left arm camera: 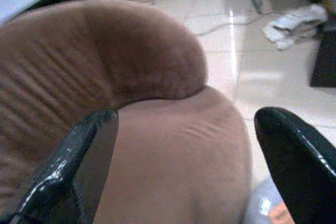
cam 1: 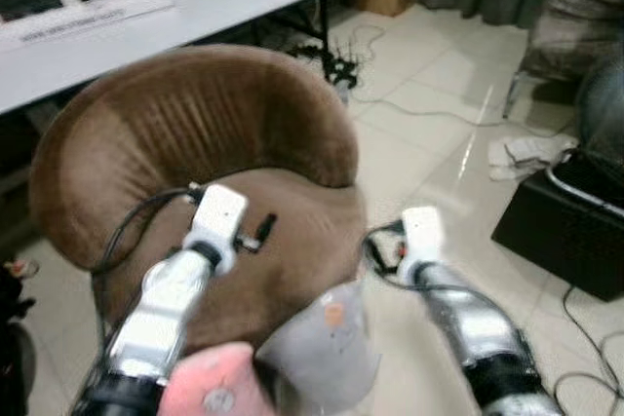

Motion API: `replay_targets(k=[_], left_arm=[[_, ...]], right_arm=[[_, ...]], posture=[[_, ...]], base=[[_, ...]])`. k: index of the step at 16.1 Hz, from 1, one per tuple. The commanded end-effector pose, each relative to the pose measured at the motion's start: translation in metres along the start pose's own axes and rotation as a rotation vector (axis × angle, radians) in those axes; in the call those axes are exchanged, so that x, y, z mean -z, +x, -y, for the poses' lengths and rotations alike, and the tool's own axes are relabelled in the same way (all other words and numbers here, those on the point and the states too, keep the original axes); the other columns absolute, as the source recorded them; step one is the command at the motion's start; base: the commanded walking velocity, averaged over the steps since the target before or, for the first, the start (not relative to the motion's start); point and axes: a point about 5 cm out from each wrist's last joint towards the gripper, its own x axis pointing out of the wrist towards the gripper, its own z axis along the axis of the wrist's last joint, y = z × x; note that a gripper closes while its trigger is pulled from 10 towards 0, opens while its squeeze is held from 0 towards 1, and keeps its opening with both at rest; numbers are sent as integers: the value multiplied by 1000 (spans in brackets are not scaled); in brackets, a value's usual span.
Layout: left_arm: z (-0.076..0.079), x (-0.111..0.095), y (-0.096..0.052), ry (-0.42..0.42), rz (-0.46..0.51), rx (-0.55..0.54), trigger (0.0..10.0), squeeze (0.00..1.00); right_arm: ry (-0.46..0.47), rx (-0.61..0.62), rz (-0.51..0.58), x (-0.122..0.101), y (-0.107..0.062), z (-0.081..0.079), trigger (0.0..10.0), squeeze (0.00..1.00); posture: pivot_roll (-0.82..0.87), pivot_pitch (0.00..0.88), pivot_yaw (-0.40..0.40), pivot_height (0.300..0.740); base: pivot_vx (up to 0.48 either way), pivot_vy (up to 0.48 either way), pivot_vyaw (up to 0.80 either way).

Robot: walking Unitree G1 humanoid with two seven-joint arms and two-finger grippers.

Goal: Move the pillow to the sofa from floor

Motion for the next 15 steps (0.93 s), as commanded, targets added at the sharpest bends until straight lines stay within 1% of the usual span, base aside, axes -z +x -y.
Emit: replay_targets(k=[1,3,5,7,9,10,15], left_arm=[[-7,9,-6,10,-37,-23,10000,0],[-8,14,-9,-6,-44,-37,10000,0],[-11,19,-12,-54,-47,-94,10000,0],[-9,19,-12,-51,-44,-94,10000,0],[-2,19,-12,-22,-48,-64,10000,0],[-1,19,-12,-21,-49,-60,10000,0],[1,19,-11,-8,-45,-52,10000,0]], right_arm=[[-6,-22,32,-10,2,-9,10000,0],[-6,-18,29,-11,4,-9,10000,0],[-7,-36,38,-16,5,-9,10000,0],[-9,-37,39,-16,5,-7,10000,0],[3,-27,22,-13,5,-5,10000,0],[6,-25,18,-12,5,-5,10000,0],[13,-20,10,-10,4,-5,10000,0]], posture=[[87,0,51,740],[92,0,43,740],[100,0,13,740],[109,0,-5,740],[110,0,-8,740],[109,0,-9,740],[108,0,-7,740]], base=[[0,0,0],[0,0,0],[0,0,0],[0,0,0],[0,0,0],[0,0,0],[0,0,0]])
